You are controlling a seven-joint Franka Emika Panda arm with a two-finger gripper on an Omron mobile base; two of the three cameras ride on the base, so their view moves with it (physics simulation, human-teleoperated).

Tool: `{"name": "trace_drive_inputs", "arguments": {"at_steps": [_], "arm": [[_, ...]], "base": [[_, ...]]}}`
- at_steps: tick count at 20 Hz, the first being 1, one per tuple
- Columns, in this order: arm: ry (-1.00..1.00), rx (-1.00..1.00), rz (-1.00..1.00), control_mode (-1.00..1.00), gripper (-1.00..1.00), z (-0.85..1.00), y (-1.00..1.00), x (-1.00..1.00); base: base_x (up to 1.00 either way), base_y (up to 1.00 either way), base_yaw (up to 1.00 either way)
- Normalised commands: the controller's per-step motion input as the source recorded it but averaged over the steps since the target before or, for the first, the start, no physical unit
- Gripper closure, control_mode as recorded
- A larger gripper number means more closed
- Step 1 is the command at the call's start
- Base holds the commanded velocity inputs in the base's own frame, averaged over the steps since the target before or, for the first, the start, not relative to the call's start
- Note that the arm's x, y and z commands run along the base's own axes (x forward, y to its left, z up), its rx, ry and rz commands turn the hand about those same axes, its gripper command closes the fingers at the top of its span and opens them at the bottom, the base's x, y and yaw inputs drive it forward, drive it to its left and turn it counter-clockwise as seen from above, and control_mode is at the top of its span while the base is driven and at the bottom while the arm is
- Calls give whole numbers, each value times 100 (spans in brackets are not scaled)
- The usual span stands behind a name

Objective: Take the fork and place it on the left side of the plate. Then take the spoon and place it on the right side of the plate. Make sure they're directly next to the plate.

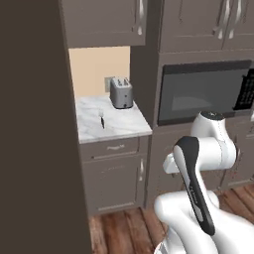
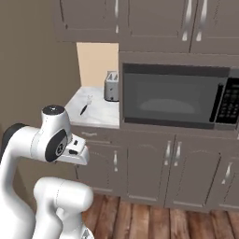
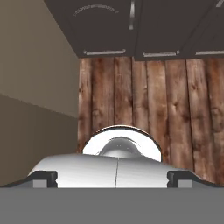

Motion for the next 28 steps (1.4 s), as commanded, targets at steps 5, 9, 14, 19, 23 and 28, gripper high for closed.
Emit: {"name": "trace_drive_inputs", "arguments": {"at_steps": [5, 9, 14, 19, 23, 28], "arm": [[0, 0, 0, 100, -100, 0, 0, 0], [0, 0, 0, 100, -100, 0, 0, 0], [0, 0, 0, 100, -100, 0, 0, 0], [0, 0, 0, 100, -100, 0, 0, 0], [0, 0, 0, 100, -100, 0, 0, 0], [0, 0, 0, 100, -100, 0, 0, 0]], "base": [[69, 22, 0], [53, 26, 2], [54, 33, 9], [52, 35, 12], [43, 31, 11], [35, 29, 10]]}}
